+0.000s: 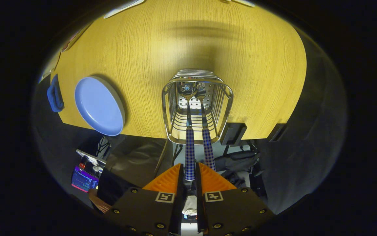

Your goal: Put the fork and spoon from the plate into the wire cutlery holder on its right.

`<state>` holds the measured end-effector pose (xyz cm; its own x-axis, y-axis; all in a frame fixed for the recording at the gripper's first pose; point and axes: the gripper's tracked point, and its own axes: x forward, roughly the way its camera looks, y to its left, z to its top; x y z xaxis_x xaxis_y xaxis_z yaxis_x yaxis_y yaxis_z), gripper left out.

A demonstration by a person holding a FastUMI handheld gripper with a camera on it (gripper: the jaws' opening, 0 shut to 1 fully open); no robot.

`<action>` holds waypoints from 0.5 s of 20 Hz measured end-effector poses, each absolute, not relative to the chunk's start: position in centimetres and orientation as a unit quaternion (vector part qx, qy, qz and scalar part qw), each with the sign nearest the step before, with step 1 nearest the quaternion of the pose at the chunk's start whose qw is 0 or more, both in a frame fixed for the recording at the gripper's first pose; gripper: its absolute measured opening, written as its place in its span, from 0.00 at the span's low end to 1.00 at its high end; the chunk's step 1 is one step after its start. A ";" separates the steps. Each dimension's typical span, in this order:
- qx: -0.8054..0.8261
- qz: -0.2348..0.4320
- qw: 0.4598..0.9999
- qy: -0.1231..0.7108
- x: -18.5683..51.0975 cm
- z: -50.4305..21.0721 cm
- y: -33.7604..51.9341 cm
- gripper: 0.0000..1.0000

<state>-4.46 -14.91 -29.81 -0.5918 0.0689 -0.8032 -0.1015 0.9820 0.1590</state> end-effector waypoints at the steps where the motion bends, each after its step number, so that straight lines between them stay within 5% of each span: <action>1: -0.010 0.095 0.457 0.884 -4.6 -29.6 -15.0 0.19; 10: -0.033 0.107 0.594 0.796 -3.8 -24.8 -14.7 0.19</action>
<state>-3.81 -14.71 -24.82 -0.2917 0.0748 -0.9536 -0.1797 0.9749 0.1315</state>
